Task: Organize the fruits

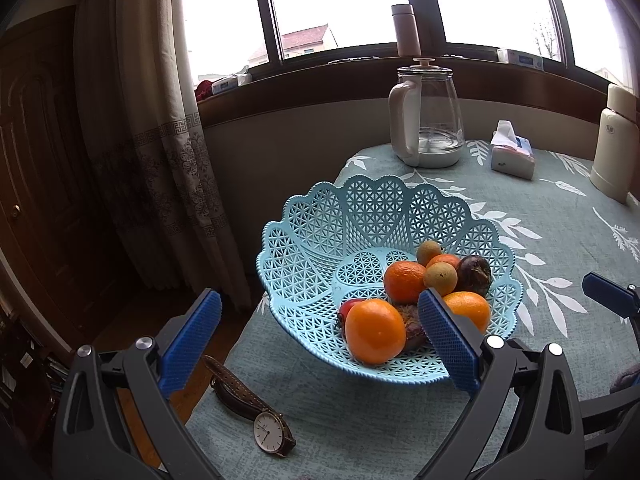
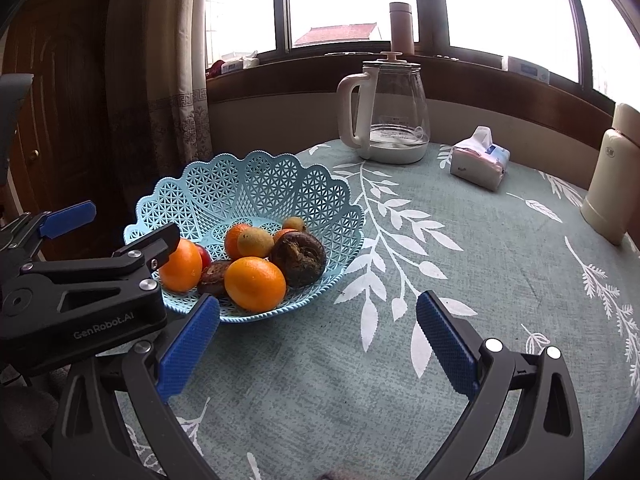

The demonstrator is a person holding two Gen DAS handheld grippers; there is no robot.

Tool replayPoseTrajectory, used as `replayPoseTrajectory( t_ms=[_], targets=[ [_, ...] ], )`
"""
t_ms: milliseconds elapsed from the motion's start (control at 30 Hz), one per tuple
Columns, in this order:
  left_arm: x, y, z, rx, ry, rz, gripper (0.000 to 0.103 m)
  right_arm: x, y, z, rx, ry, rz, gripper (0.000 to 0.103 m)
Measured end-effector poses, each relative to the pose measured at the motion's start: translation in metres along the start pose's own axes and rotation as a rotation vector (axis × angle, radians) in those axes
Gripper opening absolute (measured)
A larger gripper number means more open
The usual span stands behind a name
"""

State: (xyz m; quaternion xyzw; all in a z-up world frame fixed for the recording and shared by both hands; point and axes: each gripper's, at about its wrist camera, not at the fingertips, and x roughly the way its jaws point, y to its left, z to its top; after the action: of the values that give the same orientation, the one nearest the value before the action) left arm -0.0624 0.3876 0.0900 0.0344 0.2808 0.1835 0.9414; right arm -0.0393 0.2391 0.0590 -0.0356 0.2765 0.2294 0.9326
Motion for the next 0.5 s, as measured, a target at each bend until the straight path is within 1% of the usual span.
replayPoseTrajectory(
  t_ms=[300,500],
  targets=[
    [-0.0009,-0.0004,0.0,0.0,0.0,-0.001,0.1,-0.0013,-0.0009,0.0006,-0.002,-0.01,-0.013,0.098],
    [-0.0009,-0.0004,0.0001,-0.001,0.0,-0.002,0.1,-0.0007,-0.0038,0.0006,0.011,-0.009,-0.039,0.098]
  ],
)
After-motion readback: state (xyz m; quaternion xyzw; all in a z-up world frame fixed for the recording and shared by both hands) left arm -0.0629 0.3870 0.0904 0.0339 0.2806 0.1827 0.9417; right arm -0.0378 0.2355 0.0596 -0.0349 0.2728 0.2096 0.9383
